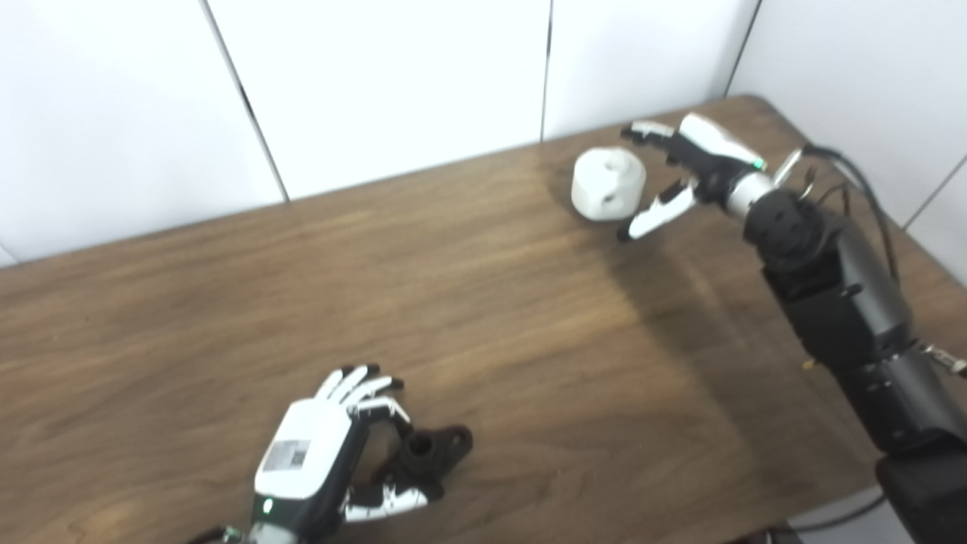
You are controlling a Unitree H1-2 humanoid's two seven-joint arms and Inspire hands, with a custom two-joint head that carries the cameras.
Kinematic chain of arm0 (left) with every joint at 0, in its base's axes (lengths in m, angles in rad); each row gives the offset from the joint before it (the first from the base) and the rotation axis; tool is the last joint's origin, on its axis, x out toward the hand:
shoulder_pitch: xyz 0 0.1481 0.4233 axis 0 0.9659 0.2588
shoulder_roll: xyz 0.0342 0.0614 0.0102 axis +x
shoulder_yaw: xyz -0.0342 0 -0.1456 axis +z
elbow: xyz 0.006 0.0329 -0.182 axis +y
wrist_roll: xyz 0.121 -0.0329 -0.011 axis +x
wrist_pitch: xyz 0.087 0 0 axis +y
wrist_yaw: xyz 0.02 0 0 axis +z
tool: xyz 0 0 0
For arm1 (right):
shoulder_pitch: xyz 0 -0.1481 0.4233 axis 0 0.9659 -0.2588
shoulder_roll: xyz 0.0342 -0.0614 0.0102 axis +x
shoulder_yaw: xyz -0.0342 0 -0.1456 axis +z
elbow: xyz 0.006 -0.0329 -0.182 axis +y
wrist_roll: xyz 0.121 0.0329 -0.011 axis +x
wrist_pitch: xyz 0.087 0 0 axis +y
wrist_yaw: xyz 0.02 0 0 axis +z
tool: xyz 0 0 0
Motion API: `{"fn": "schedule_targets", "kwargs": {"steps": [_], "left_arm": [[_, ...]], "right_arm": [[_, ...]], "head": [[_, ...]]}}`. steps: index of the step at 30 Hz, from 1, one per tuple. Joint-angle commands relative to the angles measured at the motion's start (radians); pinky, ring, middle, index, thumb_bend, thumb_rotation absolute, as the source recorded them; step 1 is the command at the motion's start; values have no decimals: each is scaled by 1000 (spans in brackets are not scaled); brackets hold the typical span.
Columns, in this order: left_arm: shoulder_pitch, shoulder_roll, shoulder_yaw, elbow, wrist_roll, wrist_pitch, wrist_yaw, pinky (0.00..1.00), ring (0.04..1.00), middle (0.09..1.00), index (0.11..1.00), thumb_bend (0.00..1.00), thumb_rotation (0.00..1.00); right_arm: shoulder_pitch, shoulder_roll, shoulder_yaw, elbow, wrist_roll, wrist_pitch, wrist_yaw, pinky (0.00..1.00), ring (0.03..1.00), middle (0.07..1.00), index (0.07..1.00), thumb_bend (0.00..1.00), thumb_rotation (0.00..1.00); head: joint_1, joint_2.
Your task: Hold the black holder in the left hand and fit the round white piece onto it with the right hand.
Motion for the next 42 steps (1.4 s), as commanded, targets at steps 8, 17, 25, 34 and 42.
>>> {"fn": "schedule_targets", "kwargs": {"steps": [8,17,25,34,42], "left_arm": [[47,54,-16,96,42,27,-41,946,910,817,488,522,67],[49,55,-24,95,42,33,-41,952,918,822,488,521,67],[57,49,-28,92,51,38,-32,952,916,821,488,521,68],[62,42,-36,93,58,42,-31,963,923,825,489,520,69],[63,36,-43,98,64,47,-20,959,919,825,489,520,68]], "right_arm": [[-92,-33,57,88,-38,-37,-82,859,962,920,929,942,265],[-108,-47,114,127,-68,-33,-86,867,959,917,938,923,239],[-138,-56,140,160,-68,-43,-88,865,956,916,929,922,225],[-167,-62,144,195,-64,-68,-94,873,961,915,928,923,259],[-190,-71,156,199,-71,-68,-77,880,964,919,930,918,270]], "head": [[4,-16],[8,-24],[17,-21],[31,-23],[36,-26]]}}
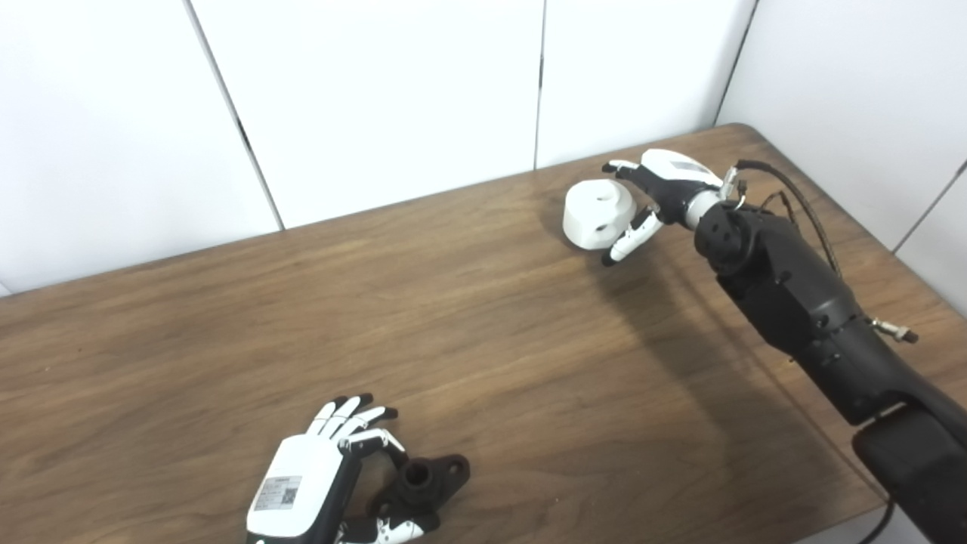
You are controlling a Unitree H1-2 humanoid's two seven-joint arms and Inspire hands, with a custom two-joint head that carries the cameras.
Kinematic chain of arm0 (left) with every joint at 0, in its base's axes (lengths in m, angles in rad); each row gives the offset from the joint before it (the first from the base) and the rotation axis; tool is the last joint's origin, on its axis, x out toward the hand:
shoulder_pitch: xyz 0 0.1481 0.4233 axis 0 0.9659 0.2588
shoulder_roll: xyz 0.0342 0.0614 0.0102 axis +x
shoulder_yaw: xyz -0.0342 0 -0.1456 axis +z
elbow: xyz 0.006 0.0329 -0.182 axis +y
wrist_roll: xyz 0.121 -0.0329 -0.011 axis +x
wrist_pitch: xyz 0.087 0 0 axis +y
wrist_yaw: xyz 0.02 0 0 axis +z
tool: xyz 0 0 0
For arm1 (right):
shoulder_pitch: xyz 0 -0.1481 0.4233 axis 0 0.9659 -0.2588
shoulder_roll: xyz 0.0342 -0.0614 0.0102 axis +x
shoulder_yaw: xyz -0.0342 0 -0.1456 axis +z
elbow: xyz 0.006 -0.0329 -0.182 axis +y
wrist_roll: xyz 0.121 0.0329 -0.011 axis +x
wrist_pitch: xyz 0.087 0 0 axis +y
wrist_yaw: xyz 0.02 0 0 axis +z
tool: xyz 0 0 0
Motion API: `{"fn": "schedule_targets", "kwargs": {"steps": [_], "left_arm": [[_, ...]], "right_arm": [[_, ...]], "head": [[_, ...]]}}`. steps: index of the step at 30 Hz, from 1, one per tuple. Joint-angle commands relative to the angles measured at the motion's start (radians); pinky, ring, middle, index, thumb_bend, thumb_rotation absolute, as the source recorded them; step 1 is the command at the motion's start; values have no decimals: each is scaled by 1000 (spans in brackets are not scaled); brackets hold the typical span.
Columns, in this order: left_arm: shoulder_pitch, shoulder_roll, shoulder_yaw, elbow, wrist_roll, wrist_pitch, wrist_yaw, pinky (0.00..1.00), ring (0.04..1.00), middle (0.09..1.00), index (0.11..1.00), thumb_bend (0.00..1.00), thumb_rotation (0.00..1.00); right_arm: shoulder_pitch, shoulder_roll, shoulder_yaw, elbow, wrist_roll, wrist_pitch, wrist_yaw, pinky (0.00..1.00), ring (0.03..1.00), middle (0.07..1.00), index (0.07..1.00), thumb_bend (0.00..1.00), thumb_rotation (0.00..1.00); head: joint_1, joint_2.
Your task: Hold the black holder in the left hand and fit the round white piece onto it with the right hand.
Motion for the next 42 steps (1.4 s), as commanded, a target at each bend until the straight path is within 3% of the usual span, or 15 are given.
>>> {"fn": "schedule_targets", "kwargs": {"steps": [1,22,37,42], "left_arm": [[50,30,-27,85,74,50,-78,959,920,826,489,520,68],[55,22,-37,78,89,60,-78,955,922,823,490,520,68],[59,14,-40,54,95,80,-91,961,924,827,491,519,70],[59,14,-45,40,99,94,-107,962,928,832,491,519,70]], "right_arm": [[-64,-33,-2,-23,-16,-14,-15,878,963,918,929,918,274],[-167,-51,88,21,-46,-24,40,887,953,903,882,923,273],[-230,-75,129,20,-78,51,225,855,920,836,798,881,199],[-248,-71,106,28,-134,56,310,846,909,845,797,884,181]], "head": [[-1,0],[15,6],[18,23],[15,39]]}}
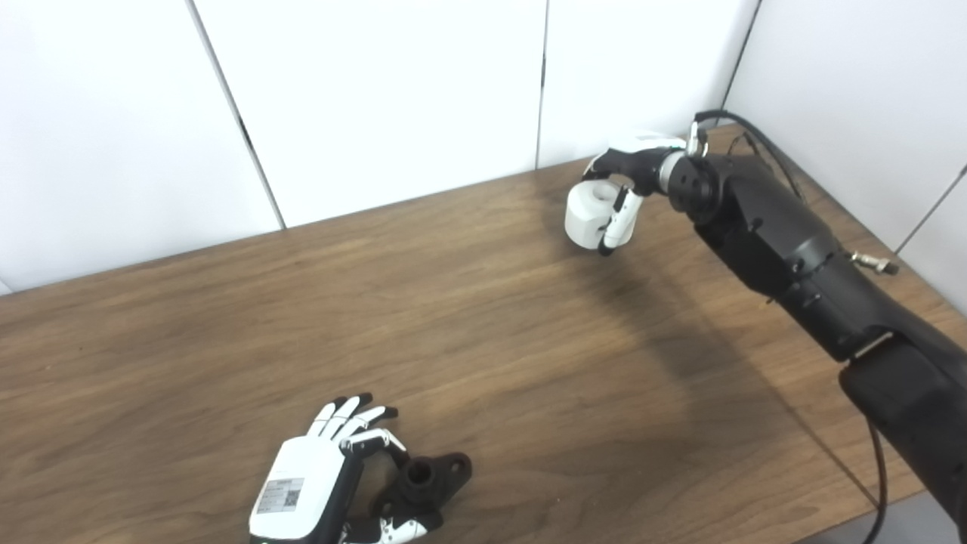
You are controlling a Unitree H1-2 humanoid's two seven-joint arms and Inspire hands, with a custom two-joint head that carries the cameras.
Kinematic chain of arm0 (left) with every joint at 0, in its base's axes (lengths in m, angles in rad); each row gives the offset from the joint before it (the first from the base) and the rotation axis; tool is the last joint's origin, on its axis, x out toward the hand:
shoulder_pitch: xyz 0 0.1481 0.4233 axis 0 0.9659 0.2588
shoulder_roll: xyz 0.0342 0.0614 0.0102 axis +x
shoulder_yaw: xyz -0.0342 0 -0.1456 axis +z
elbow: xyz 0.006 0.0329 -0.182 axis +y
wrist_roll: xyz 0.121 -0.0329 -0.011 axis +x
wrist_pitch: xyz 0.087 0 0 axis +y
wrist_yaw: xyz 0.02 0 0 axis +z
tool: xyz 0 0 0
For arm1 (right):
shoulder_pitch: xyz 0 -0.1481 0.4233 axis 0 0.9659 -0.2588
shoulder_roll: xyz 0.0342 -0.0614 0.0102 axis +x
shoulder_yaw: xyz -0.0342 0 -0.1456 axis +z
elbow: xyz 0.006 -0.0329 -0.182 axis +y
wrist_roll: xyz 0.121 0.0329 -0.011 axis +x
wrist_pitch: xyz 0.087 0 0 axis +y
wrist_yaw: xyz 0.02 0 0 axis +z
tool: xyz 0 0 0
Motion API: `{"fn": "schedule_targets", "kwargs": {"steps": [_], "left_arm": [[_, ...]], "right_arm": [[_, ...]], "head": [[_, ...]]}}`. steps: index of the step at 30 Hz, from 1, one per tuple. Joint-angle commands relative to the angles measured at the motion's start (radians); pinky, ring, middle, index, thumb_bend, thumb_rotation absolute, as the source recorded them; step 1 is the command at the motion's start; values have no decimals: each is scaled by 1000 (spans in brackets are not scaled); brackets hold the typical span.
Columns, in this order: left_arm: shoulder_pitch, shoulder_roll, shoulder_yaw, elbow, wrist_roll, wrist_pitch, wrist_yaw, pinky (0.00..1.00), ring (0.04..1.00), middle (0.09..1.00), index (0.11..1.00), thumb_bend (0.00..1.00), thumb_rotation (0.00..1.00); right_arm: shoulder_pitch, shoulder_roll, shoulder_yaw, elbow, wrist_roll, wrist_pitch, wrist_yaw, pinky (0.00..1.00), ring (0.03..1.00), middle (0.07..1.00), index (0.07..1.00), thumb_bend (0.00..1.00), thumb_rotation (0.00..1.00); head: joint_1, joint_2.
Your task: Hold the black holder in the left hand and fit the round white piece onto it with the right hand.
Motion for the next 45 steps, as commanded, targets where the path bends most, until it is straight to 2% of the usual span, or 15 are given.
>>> {"fn": "schedule_targets", "kwargs": {"steps": [1,8,14,20,25,38,41,45], "left_arm": [[49,24,-32,53,78,62,-119,966,930,834,492,519,70],[45,20,-35,50,81,74,-124,964,927,833,491,518,71],[47,19,-33,49,75,69,-114,955,921,828,491,519,70],[49,18,-34,43,78,73,-119,956,924,829,491,518,71],[48,15,-36,42,80,77,-120,956,925,829,491,518,71],[42,13,-46,34,80,95,-129,963,925,829,491,519,71],[42,12,-46,33,83,95,-128,958,923,827,491,519,71],[42,10,-44,32,82,90,-123,956,922,826,491,519,70]], "right_arm": [[-68,-28,-27,-13,-39,11,15,853,909,844,795,890,179],[-87,-23,-35,-9,-76,11,65,828,889,841,790,891,168],[-89,-18,-30,-13,-86,10,72,824,905,852,778,890,174],[-82,-6,-36,-18,-83,10,67,861,920,855,778,887,173],[-74,5,-42,-17,-71,10,47,842,887,811,791,884,168],[-52,15,-46,-13,-46,6,-5,858,890,810,789,884,150],[-52,15,-44,-10,-47,8,-4,884,893,814,791,882,146],[-52,21,-50,-5,-51,10,-2,938,839,793,783,881,138]], "head": [[0,4],[0,10],[2,13],[4,14],[5,16],[12,18],[13,19],[14,21]]}}
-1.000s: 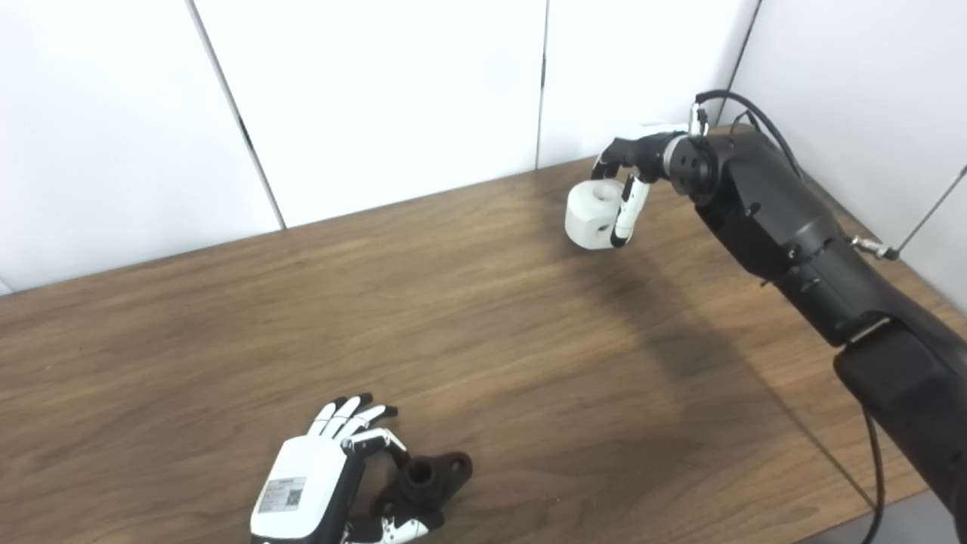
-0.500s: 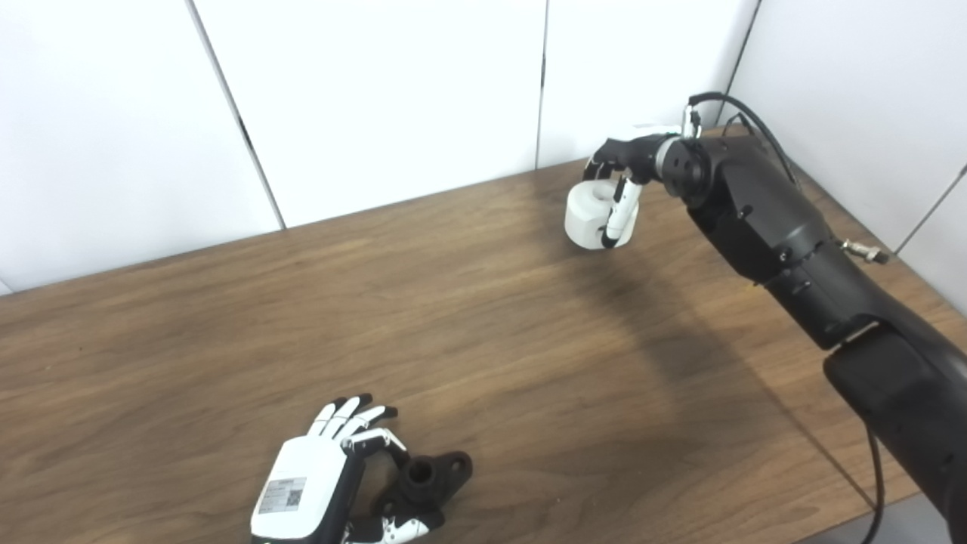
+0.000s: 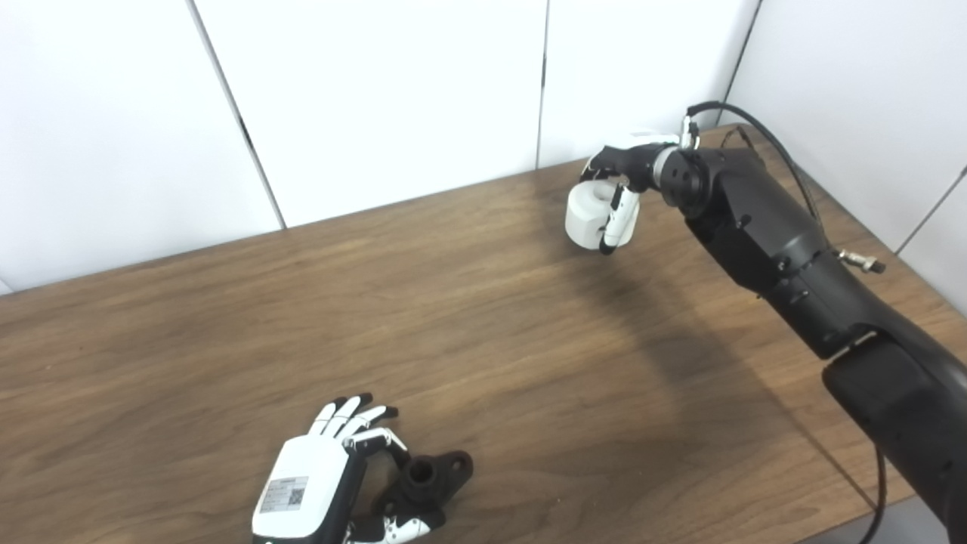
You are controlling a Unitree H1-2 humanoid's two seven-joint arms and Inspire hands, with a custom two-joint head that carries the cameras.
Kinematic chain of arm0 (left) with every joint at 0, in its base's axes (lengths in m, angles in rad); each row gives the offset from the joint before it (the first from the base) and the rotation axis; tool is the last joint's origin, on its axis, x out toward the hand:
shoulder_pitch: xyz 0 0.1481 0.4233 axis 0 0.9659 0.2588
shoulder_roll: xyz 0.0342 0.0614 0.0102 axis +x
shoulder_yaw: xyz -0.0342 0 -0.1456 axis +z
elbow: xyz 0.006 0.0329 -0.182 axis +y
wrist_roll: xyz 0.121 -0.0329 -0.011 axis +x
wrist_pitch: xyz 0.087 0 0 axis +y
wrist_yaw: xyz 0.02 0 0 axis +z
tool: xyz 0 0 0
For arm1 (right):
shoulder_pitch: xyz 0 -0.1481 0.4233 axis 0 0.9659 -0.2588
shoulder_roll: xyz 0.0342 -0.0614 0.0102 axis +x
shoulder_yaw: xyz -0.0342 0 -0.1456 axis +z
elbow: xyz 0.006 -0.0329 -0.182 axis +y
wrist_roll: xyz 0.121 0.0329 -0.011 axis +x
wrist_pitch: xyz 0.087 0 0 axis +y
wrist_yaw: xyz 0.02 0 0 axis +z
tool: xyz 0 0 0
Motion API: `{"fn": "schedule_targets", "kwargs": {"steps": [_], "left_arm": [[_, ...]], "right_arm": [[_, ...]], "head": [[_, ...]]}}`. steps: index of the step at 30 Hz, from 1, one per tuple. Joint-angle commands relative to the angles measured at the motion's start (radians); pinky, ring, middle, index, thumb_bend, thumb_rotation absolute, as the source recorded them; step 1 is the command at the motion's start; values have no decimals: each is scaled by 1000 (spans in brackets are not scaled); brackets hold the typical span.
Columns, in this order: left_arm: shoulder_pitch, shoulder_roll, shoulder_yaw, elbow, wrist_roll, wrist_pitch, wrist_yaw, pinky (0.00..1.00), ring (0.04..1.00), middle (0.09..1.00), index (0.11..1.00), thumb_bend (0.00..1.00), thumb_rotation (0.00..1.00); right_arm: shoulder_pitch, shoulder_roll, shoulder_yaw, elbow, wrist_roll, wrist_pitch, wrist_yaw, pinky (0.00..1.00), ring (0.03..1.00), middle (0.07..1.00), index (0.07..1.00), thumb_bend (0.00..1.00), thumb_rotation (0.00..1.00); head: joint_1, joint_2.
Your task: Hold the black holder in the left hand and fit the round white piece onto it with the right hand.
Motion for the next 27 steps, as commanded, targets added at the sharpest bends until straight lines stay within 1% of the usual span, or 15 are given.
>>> {"fn": "schedule_targets", "kwargs": {"steps": [1,3,8,11,14,17,20,21,23,24,27], "left_arm": [[40,18,-29,57,58,44,-102,955,921,826,491,519,70],[41,17,-29,55,58,46,-104,955,921,827,491,519,70],[41,15,-27,52,55,49,-107,956,921,826,490,519,70],[40,15,-27,49,58,50,-111,955,920,825,490,519,70],[41,14,-26,50,57,49,-109,956,921,825,490,519,70],[41,13,-25,51,58,49,-108,958,920,824,490,519,70],[39,12,-25,48,61,53,-115,959,920,825,490,519,70],[39,12,-24,47,59,55,-118,959,920,826,490,519,70],[40,11,-23,46,58,57,-119,961,922,826,490,519,70],[39,11,-23,46,57,57,-118,959,920,825,490,519,70],[39,11,-23,44,58,61,-124,962,922,826,490,519,70]], "right_arm": [[-45,-16,-23,-8,-8,10,-26,940,833,791,782,881,137],[-45,-16,-23,-9,-12,10,-21,941,833,802,778,881,130],[-46,-17,-21,-10,-13,10,-15,940,833,790,776,879,120],[-42,-14,-25,-21,-14,11,-3,968,834,788,779,875,111],[-39,-18,-14,-26,-13,9,-3,947,809,780,781,869,112],[-36,-21,-6,-30,-11,9,-7,931,802,795,771,867,111],[-37,-16,-9,-26,-21,10,0,957,803,791,768,866,119],[-36,-14,-12,-26,-18,10,-3,929,787,773,766,867,116],[-33,-14,-12,-28,-8,9,-11,741,723,739,760,866,96],[-33,-14,-12,-28,-5,8,-14,671,697,732,759,860,84],[-32,-13,-10,-28,1,7,-20,606,665,719,754,853,66]], "head": [[2,1],[2,2],[3,4],[3,7],[3,8],[3,8],[2,10],[2,11],[2,11],[3,12],[3,12]]}}
